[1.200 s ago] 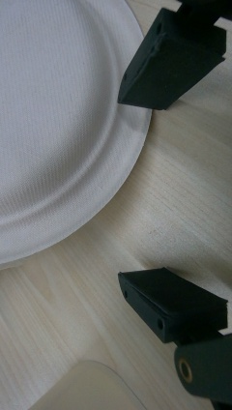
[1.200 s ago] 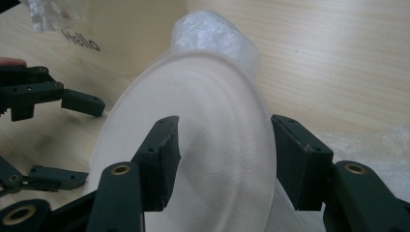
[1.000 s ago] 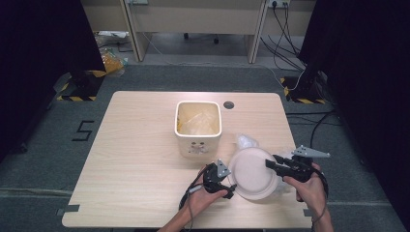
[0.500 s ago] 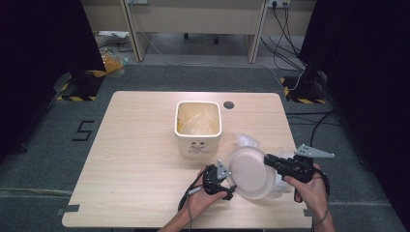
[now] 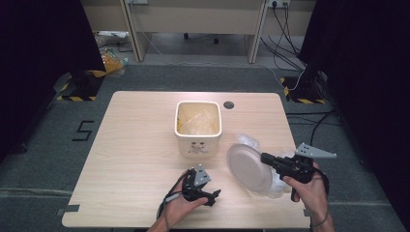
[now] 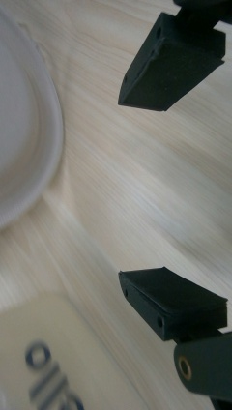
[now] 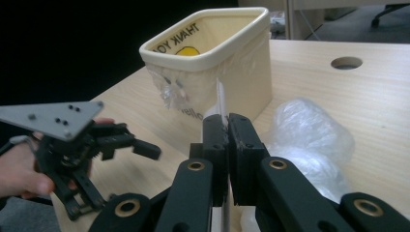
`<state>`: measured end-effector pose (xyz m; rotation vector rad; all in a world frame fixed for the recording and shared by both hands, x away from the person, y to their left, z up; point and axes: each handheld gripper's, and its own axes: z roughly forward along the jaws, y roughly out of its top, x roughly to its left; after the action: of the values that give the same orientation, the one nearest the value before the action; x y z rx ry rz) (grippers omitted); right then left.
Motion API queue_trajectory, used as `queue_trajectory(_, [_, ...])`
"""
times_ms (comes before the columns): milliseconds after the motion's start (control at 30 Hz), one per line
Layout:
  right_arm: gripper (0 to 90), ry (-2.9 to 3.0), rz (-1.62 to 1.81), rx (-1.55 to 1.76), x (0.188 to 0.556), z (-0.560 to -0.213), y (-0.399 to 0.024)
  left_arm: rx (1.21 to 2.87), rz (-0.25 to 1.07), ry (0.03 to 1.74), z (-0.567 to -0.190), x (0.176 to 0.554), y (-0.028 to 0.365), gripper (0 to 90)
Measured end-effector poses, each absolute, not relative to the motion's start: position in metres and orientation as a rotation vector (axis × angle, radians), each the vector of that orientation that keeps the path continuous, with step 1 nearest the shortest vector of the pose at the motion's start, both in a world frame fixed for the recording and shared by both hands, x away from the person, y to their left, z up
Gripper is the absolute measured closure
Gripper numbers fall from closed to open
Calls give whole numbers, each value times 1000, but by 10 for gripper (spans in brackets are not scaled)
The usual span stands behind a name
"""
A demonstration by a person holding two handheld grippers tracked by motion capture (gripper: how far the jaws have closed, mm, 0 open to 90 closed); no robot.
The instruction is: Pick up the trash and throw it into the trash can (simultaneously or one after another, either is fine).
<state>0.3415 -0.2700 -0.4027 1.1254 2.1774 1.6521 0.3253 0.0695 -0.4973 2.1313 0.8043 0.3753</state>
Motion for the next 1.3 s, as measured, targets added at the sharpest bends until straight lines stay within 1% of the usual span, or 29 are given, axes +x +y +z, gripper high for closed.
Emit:
queue_trajectory(100, [871, 2173, 1675, 1102, 339, -400, -267, 2131, 401, 855, -501, 327, 93, 151])
queue_trajectory(200, [871, 2166, 1696, 1094, 339, -398, -265, 2116, 454, 930, -509, 334, 118, 152])
queue_trajectory(367, [871, 2151, 1725, 1063, 342, -390, -262, 2105, 474, 1013, -512, 338, 153, 152])
queue_trajectory(567, [871, 2142, 1718, 1034, 348, -372, -258, 2073, 483, 1071, -514, 341, 181, 152])
queue_trajectory(667, [871, 2145, 1698, 1012, 352, -362, -256, 2088, 497, 1087, -516, 344, 189, 152])
queue_trajectory(800, [871, 2144, 1695, 990, 359, -347, -251, 2094, 484, 1110, -520, 346, 198, 151])
queue_trajectory(867, [871, 2148, 1704, 978, 362, -340, -247, 2068, 472, 1118, -523, 345, 200, 147])
queue_trajectory(1300, [871, 2162, 1784, 842, 395, -285, -206, 2065, 472, 1119, -523, 345, 199, 133])
